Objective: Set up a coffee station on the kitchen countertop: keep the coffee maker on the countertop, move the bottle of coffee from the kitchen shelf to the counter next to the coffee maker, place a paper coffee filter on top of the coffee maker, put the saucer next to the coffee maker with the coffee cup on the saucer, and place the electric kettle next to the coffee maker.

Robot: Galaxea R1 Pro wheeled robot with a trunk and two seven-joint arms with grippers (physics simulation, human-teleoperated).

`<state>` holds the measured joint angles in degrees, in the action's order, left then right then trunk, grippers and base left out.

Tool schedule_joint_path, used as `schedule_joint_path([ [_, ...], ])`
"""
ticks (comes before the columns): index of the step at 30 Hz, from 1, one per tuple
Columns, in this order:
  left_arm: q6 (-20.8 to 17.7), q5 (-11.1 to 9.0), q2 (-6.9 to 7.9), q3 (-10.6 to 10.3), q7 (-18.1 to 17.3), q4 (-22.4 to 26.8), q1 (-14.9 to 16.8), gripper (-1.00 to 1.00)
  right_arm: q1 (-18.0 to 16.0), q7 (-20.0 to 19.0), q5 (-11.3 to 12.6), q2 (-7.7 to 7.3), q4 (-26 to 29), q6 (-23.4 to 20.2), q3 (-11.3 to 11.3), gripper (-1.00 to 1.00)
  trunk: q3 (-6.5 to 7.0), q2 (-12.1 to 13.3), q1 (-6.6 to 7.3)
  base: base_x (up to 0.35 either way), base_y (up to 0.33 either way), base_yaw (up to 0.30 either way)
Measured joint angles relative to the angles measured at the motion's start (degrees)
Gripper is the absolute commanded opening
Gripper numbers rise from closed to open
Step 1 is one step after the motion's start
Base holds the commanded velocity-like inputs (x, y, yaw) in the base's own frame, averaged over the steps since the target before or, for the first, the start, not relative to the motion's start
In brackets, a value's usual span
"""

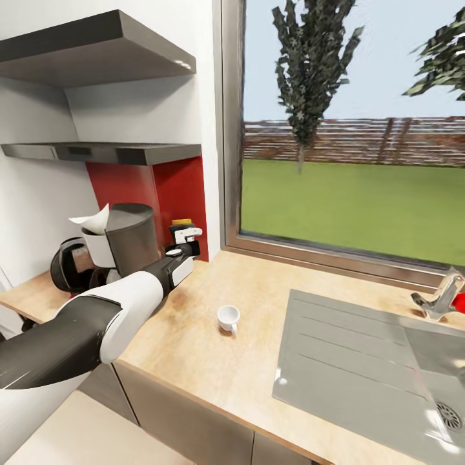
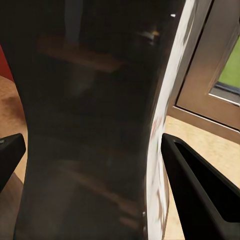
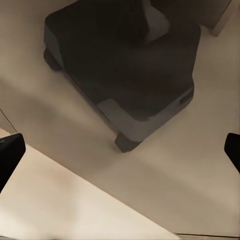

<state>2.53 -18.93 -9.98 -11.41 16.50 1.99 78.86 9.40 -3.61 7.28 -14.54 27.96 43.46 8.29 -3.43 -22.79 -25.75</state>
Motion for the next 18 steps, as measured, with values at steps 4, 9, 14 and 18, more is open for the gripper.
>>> schedule_joint_path([
  [4, 0.0, 0.0, 0.0, 0.0, 0.0, 0.0, 0.0, -1.0, 0.0, 0.0, 0.0, -0.02, 0.0, 0.0, 0.0, 1.0, -0.23, 0.0, 0.0, 0.0, 0.0, 0.0],
  [9, 0.0, 0.0, 0.0, 0.0, 0.0, 0.0, 0.0, -1.0, 0.0, 0.0, 0.0, -0.03, 0.0, 0.0, 0.0, 1.0, -0.52, 0.0, 0.0, 0.0, 0.0, 0.0],
  [14, 0.0, 0.0, 0.0, 0.0, 0.0, 0.0, 0.0, -1.0, 0.0, 0.0, 0.0, -0.05, 0.0, 0.0, 0.0, 1.0, -0.74, 0.0, 0.0, 0.0, 0.0, 0.0],
  [18, 0.0, 0.0, 0.0, 0.0, 0.0, 0.0, 0.0, -1.0, 0.0, 0.0, 0.0, -0.04, 0.0, 0.1, 0.0, 1.0, -0.77, 0.0, 0.0, 0.0, 0.0, 0.0],
])
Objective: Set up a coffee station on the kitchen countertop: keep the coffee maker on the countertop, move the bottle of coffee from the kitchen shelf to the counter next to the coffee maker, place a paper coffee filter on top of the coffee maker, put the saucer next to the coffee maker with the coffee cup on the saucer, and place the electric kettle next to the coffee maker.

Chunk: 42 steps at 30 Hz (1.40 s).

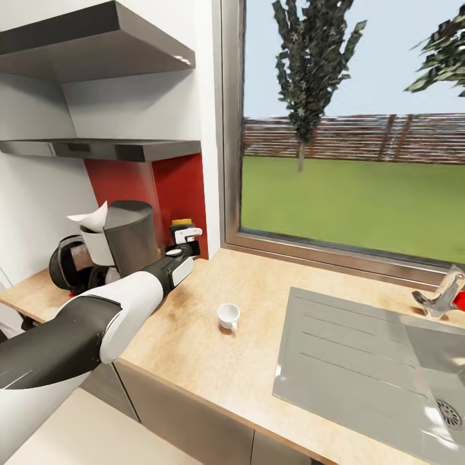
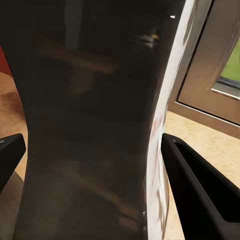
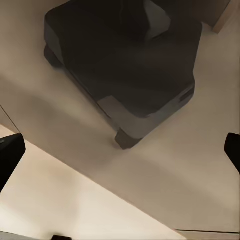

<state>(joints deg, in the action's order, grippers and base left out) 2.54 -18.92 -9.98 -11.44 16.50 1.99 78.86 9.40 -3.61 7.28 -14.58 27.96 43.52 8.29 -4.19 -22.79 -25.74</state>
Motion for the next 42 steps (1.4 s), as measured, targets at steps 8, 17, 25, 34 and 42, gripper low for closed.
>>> schedule_joint_path([
  [8, 0.0, 0.0, 0.0, 0.0, 0.0, 0.0, 0.0, -1.0, 0.0, 0.0, 0.0, 0.04, 0.0, 0.0, 0.0, 1.0, -1.27, -2.8, -1.54, 0.0, 0.0, 0.0],
  [17, 0.0, 0.0, 0.0, 0.0, 0.0, 0.0, 0.0, -1.0, 0.0, 0.0, 0.0, 0.01, 0.0, 0.0, 0.0, 1.0, -2.89, -6.4, -3.52, 0.0, 0.0, 0.0],
  [25, 0.0, 0.0, 0.0, 0.0, 0.0, 0.0, 0.0, -1.0, 0.0, 0.0, 0.0, 0.03, 0.0, 0.0, 0.0, 1.0, -3.61, -8.0, -4.4, 0.0, 0.0, 0.0],
  [34, 0.0, 0.0, 0.0, 0.0, 0.0, 0.0, 0.0, -1.0, 0.0, 0.0, 0.0, 0.01, 0.0, 0.0, 0.0, 1.0, -5.24, -11.7, -6.38, 0.0, 0.0, 0.0],
  [42, 0.0, 0.0, 0.0, 0.0, 0.0, 0.0, 0.0, -1.0, 0.0, 0.0, 0.0, -0.01, 0.0, 0.1, 0.0, 1.0, -5.42, -12.1, -6.6, 0.0, 0.0, 0.0],
])
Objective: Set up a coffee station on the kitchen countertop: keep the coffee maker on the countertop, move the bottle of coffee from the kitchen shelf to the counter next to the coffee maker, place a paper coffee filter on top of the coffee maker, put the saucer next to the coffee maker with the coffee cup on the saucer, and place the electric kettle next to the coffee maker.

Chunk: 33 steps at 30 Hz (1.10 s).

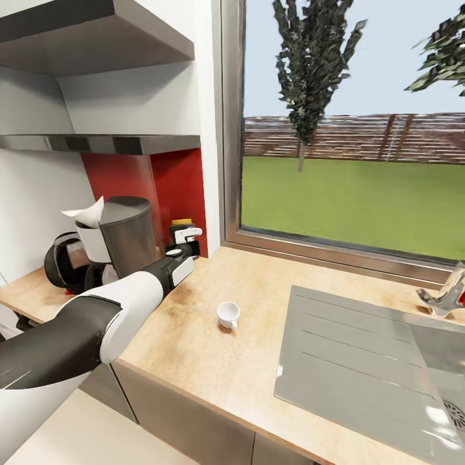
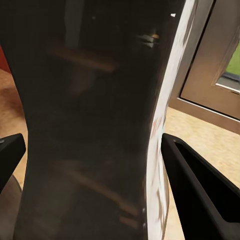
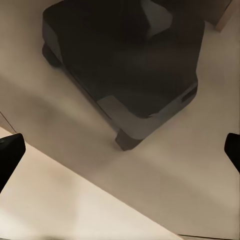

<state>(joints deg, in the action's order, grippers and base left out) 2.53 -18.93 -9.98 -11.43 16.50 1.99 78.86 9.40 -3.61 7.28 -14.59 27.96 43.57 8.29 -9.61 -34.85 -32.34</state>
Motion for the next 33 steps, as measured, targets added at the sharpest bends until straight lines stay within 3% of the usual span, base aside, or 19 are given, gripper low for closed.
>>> schedule_joint_path([
  [33, 0.0, 0.0, 0.0, -0.1, 0.0, 0.0, 0.0, -1.0, 0.0, 0.0, 0.0, -0.02, 0.0, 0.0, 0.0, 1.0, -5.94, -13.3, -7.26, 0.0, 0.0, 0.0],
])
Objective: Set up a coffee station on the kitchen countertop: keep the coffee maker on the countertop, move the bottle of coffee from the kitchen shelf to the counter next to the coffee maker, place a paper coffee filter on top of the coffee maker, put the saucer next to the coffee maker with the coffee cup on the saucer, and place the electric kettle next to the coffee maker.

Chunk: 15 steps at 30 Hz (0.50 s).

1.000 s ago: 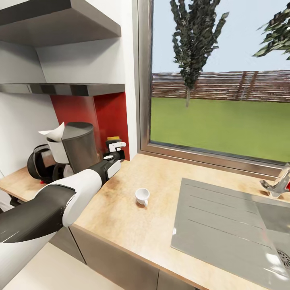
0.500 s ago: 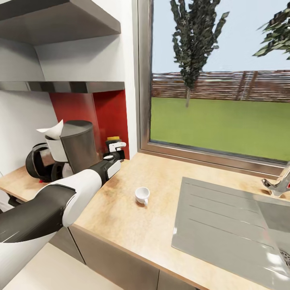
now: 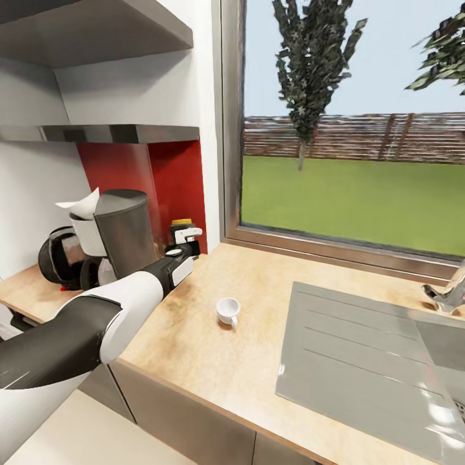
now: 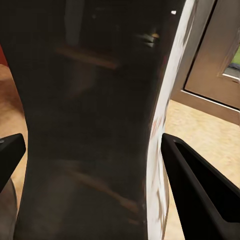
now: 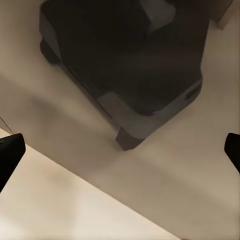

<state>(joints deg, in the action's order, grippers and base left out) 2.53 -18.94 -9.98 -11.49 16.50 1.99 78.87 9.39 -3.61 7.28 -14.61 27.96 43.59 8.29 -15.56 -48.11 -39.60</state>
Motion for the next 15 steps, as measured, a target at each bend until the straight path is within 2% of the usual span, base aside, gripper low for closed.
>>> schedule_joint_path([
  [15, 0.0, 0.0, 0.0, 0.0, 0.0, 0.0, 0.0, -1.0, 0.0, 0.0, 0.0, 0.02, 0.0, 0.0, 0.0, 1.0, -2.7, -6.0, -3.3, 0.0, 0.0, 0.0],
])
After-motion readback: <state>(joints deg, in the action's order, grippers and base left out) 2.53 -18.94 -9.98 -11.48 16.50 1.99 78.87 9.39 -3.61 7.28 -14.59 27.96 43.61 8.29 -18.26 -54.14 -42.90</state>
